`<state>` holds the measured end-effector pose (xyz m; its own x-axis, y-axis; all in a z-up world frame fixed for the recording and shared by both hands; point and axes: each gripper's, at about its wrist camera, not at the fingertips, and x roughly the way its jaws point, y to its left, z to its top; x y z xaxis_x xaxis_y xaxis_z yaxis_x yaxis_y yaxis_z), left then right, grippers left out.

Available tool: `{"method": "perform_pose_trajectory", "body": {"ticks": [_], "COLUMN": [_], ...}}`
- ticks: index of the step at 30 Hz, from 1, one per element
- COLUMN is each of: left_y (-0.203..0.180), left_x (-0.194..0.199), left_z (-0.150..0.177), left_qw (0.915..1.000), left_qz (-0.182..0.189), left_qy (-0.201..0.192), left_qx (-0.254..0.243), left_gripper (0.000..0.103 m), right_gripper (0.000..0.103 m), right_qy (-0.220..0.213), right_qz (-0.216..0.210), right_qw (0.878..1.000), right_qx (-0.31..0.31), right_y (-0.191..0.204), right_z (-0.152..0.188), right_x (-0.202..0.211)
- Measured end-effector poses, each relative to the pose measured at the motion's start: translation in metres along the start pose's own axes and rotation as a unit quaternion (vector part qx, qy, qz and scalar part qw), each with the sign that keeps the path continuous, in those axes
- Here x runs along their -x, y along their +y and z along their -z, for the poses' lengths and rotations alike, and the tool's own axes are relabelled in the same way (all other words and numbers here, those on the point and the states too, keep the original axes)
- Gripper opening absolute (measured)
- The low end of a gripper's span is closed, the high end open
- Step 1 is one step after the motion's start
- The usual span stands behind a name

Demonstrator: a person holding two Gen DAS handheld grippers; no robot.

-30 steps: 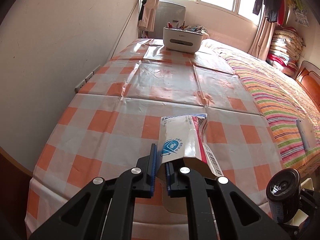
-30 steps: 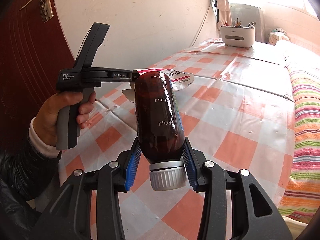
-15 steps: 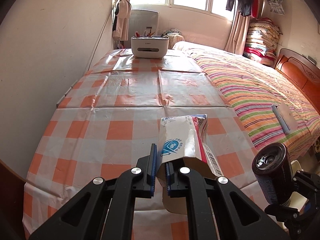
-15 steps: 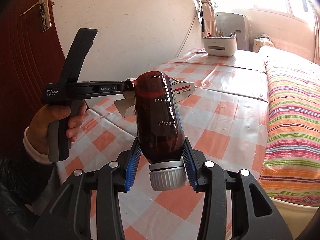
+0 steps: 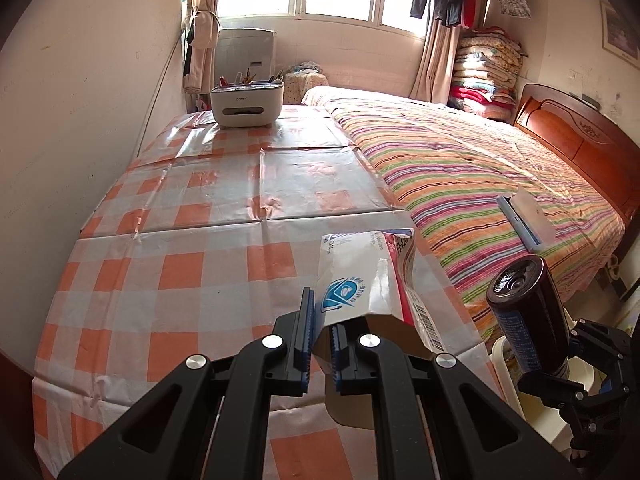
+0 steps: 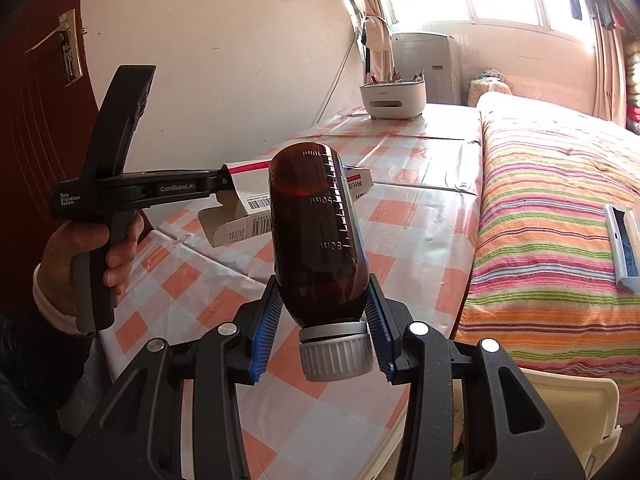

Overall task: Collect trash
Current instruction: 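Lift and carry the box with the left tool while the right carries the bottle to the bin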

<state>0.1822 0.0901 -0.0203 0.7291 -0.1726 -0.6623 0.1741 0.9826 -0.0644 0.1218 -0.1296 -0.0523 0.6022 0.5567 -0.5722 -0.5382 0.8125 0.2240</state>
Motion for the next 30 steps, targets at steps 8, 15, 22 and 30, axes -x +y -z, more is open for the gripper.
{"method": "perform_pose_trajectory", "body": {"ticks": [8,15,22,30], "left_y": [-0.034,-0.065,-0.092,-0.117], "left_x": [-0.002,0.001,0.006,0.01], "left_z": [0.001,0.003,0.009,0.017], "left_qw": [0.9992,0.9972,0.9942,0.9905], "left_qz": [0.03,0.055,0.075,0.096], "left_qy": [0.002,0.002,0.004,0.006], "left_qx": [-0.027,-0.05,-0.076,-0.099], "left_gripper": [0.008,0.008,0.008,0.008], "right_gripper": [0.04,0.04,0.04,0.04], "right_qy": [-0.014,-0.03,-0.042,-0.055], "right_qz": [0.024,0.046,0.081,0.113], "right_qw": [0.999,0.997,0.993,0.987], "right_qx": [-0.02,-0.045,-0.071,-0.097], "right_y": [-0.018,-0.036,-0.052,-0.061], "right_z": [0.012,0.023,0.037,0.054], "right_x": [0.024,0.049,0.073,0.093]}}
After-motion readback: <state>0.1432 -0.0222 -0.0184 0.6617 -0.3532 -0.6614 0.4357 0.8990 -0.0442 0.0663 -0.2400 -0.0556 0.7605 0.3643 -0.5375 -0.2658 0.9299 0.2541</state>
